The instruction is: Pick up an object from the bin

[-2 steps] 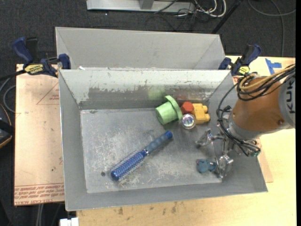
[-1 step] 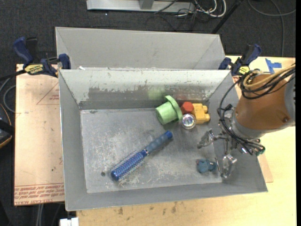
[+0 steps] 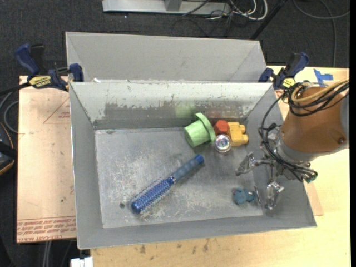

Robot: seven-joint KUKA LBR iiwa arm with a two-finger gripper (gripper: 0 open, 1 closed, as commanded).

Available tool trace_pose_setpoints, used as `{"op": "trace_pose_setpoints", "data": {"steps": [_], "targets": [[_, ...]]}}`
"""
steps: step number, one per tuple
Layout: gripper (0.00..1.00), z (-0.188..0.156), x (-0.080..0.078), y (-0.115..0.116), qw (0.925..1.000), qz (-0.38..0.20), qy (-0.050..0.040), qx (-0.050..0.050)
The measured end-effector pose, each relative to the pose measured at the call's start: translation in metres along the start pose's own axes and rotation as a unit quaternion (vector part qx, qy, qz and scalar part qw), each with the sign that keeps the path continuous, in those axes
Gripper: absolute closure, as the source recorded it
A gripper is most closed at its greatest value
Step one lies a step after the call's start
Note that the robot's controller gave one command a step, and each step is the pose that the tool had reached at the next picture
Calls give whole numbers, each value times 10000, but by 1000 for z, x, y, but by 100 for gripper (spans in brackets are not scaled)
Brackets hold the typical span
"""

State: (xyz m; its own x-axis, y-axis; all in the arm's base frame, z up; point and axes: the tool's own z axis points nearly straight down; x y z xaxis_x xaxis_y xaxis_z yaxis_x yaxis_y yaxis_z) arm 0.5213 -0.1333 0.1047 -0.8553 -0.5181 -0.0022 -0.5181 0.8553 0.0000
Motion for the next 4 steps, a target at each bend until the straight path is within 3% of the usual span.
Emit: {"op": "trace_pose_setpoints", "data": {"steps": [1,2,3,4], "targets": [[0,33,5,5,9998,-217,-43,11],[0,31,3,4,9998,-214,-18,13],[100,30,0,5,9997,-221,-46,28],[100,15,-2,5,9997,-225,-10,6]]}}
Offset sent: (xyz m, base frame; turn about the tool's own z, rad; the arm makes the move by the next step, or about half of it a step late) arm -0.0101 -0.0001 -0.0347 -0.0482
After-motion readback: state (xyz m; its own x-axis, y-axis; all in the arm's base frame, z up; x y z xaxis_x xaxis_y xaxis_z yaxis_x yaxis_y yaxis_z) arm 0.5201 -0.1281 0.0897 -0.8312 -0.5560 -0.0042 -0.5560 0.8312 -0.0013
